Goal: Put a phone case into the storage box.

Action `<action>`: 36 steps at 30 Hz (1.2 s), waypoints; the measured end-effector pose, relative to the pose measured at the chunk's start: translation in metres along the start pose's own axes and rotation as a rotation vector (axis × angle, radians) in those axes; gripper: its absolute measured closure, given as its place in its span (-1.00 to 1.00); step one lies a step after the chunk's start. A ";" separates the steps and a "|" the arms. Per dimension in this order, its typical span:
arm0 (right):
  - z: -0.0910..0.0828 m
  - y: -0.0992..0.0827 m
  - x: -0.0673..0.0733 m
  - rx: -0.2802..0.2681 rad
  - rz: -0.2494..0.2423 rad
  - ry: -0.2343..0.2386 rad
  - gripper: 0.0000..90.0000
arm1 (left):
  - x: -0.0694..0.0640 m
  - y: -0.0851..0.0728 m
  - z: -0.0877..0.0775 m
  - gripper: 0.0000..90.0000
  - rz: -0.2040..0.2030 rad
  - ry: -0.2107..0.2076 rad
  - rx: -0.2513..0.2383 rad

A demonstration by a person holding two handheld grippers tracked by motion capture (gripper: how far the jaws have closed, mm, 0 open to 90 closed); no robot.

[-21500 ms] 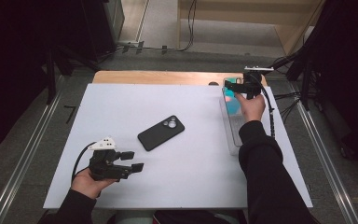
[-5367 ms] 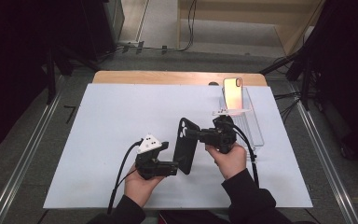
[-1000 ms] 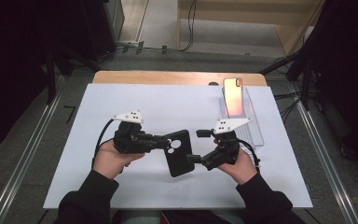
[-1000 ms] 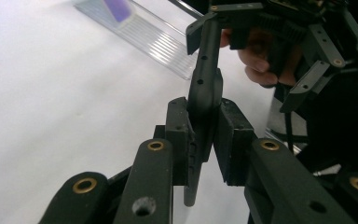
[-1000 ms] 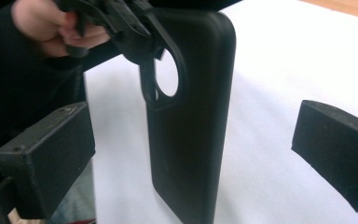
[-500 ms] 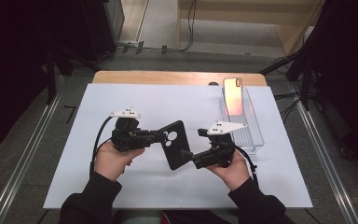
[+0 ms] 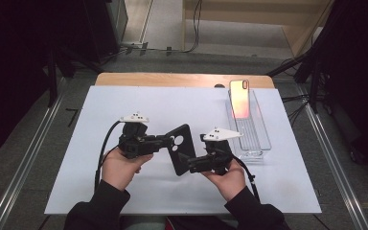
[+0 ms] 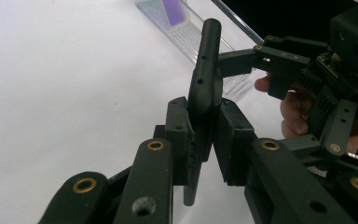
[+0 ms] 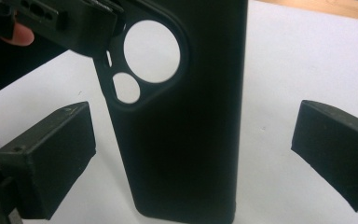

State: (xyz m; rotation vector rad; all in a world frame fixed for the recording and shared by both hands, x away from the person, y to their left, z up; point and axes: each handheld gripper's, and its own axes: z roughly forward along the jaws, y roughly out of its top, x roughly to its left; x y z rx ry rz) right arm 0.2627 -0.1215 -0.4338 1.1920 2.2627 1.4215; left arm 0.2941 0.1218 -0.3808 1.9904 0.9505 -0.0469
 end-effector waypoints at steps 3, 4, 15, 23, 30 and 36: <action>0.003 0.000 0.003 0.001 0.002 0.001 -1.00 | -0.003 -0.001 0.002 0.72 -0.015 -0.001 -0.002; 0.004 0.000 0.004 0.001 -0.001 0.000 -1.00 | -0.003 -0.001 0.002 0.72 -0.018 -0.003 -0.001; 0.013 0.003 0.010 0.010 0.002 -0.007 -0.91 | -0.010 -0.003 0.007 0.72 -0.043 -0.005 0.005; 0.018 0.003 0.013 0.031 -0.025 -0.030 -0.73 | -0.015 -0.004 0.009 0.72 -0.041 -0.008 0.004; 0.014 0.006 0.013 0.023 -0.042 -0.031 -0.71 | -0.019 -0.004 0.002 0.52 -0.018 -0.025 -0.021; 0.011 0.007 0.004 0.030 -0.030 -0.023 -0.71 | -0.017 -0.001 -0.008 0.19 -0.007 -0.030 -0.028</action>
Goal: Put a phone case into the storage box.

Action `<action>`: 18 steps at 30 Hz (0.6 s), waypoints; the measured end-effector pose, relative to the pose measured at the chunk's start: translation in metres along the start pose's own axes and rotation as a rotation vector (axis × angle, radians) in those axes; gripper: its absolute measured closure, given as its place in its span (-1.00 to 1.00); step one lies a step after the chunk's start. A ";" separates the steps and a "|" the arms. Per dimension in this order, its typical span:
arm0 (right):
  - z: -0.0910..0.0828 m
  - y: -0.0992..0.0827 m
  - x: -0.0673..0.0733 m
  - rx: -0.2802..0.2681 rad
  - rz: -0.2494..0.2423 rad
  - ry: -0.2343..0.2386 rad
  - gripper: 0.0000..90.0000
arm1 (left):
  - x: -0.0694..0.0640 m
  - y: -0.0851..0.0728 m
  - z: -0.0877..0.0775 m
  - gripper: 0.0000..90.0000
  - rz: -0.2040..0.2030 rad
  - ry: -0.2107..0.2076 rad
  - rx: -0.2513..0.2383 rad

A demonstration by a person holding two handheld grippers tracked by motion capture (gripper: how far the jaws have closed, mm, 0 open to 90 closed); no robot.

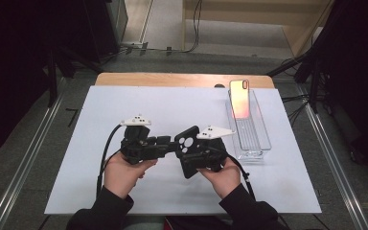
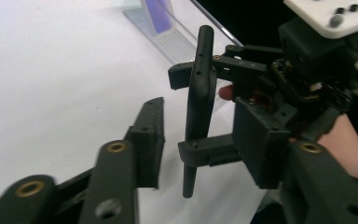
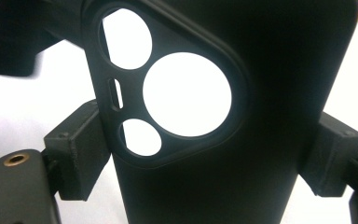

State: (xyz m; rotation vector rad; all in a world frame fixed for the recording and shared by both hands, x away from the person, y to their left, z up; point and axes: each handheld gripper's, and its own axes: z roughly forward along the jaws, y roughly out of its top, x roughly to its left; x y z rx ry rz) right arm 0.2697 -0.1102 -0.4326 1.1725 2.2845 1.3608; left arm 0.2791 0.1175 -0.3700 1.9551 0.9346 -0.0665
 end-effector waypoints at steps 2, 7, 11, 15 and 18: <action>-0.001 0.000 -0.003 0.001 -0.003 0.006 -0.71 | 0.002 0.000 -0.002 0.09 0.006 -0.020 0.008; -0.006 0.002 -0.011 0.002 -0.018 0.041 -0.71 | 0.008 -0.005 -0.007 -0.13 0.082 -0.033 -0.025; -0.011 0.005 -0.016 0.003 -0.053 0.089 -0.71 | 0.013 -0.009 -0.009 -0.20 0.124 -0.048 -0.011; -0.016 0.007 -0.020 0.002 -0.056 0.124 -0.71 | 0.019 -0.017 -0.008 -0.25 0.158 -0.065 0.007; -0.020 0.009 -0.024 0.001 -0.054 0.146 -0.71 | 0.023 -0.023 -0.007 -0.25 0.182 -0.074 0.019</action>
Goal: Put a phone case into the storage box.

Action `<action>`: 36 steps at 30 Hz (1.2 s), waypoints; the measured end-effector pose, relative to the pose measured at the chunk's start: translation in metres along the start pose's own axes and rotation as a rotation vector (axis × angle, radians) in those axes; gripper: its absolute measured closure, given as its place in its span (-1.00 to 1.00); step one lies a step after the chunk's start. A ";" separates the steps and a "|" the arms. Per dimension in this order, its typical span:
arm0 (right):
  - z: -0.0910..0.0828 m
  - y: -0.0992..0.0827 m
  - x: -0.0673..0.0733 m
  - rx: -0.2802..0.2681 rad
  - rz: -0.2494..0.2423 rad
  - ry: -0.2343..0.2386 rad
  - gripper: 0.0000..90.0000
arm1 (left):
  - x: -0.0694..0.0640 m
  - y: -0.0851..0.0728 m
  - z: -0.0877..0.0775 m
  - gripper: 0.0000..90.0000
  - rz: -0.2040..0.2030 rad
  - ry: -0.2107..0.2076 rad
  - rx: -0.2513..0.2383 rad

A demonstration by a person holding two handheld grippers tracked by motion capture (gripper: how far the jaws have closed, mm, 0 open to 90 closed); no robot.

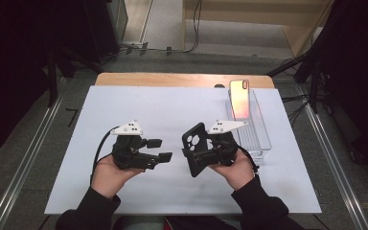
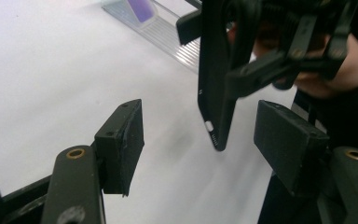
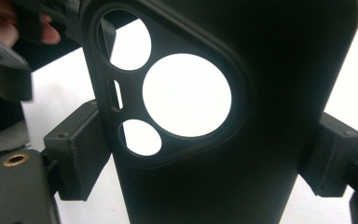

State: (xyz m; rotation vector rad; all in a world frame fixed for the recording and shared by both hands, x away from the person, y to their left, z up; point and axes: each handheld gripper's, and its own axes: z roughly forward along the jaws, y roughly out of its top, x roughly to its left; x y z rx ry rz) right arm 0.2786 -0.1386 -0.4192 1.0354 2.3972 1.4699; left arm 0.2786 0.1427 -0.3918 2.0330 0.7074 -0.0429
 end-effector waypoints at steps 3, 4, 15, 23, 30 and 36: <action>-0.003 0.001 -0.002 0.000 0.001 0.025 -0.71 | 0.004 -0.009 0.000 -0.25 0.010 -0.012 -0.005; -0.005 0.001 -0.002 0.000 -0.006 0.028 -0.71 | 0.005 -0.011 0.000 -0.25 0.011 -0.016 -0.004; -0.019 0.006 -0.011 0.016 -0.014 0.066 -0.71 | 0.011 -0.042 0.005 -0.30 0.051 -0.022 0.071; -0.033 0.010 -0.021 -0.005 0.003 0.061 -0.67 | 0.016 -0.060 0.003 -0.30 0.027 0.000 0.099; -0.044 0.014 -0.027 -0.023 0.005 0.037 -0.66 | 0.017 -0.066 -0.005 -0.30 0.013 0.010 0.081; -0.058 0.019 -0.036 -0.034 0.028 0.010 -0.66 | 0.021 -0.071 -0.012 -0.30 -0.005 0.029 0.075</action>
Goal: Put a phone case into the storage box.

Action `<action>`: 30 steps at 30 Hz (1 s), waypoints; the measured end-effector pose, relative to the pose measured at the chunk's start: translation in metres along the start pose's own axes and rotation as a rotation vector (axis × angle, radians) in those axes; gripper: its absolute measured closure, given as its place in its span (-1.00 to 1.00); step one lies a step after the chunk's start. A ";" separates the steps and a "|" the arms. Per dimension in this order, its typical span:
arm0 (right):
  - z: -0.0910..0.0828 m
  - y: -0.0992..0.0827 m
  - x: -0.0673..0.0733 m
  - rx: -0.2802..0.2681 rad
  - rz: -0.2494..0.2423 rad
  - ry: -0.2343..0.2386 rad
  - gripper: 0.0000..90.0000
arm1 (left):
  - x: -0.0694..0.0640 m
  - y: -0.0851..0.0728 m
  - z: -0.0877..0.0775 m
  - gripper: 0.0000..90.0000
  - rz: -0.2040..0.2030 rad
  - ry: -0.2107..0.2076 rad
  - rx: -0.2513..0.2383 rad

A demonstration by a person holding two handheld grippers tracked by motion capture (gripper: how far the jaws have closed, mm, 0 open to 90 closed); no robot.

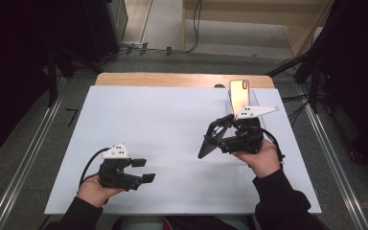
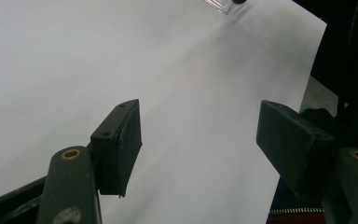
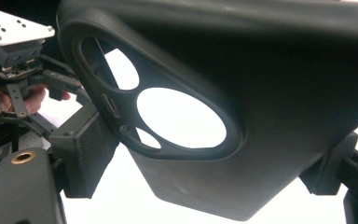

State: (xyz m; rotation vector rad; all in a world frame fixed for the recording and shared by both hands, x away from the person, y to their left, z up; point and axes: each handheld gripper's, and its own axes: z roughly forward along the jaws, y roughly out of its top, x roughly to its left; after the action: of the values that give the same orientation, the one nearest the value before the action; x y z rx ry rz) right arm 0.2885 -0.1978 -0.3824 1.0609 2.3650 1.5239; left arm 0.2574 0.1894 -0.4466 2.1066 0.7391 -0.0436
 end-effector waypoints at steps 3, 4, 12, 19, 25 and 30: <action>-0.007 0.003 -0.005 -0.013 0.010 -0.015 -0.65 | 0.002 -0.003 -0.004 -0.30 -0.009 0.010 -0.009; -0.011 0.004 -0.008 -0.018 0.017 -0.021 -0.65 | 0.002 -0.004 -0.005 -0.30 -0.014 0.013 -0.014; -0.030 0.010 -0.022 -0.040 0.044 -0.065 -0.65 | 0.003 -0.009 -0.010 -0.30 -0.029 0.025 -0.018; -0.043 0.014 -0.036 -0.059 0.073 -0.109 -0.65 | 0.004 -0.012 -0.013 -0.30 -0.042 0.035 -0.024; -0.054 0.014 -0.049 -0.064 0.106 -0.171 -0.65 | 0.003 -0.014 -0.014 -0.30 -0.050 0.037 -0.027; -0.064 0.011 -0.061 -0.076 0.137 -0.234 -0.65 | 0.004 -0.015 -0.014 -0.30 -0.054 0.032 -0.025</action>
State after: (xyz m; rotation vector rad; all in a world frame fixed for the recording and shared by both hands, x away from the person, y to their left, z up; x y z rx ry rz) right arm 0.3100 -0.2808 -0.3581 1.3267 2.1007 1.4296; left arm 0.2498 0.2082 -0.4498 2.0676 0.8116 -0.0292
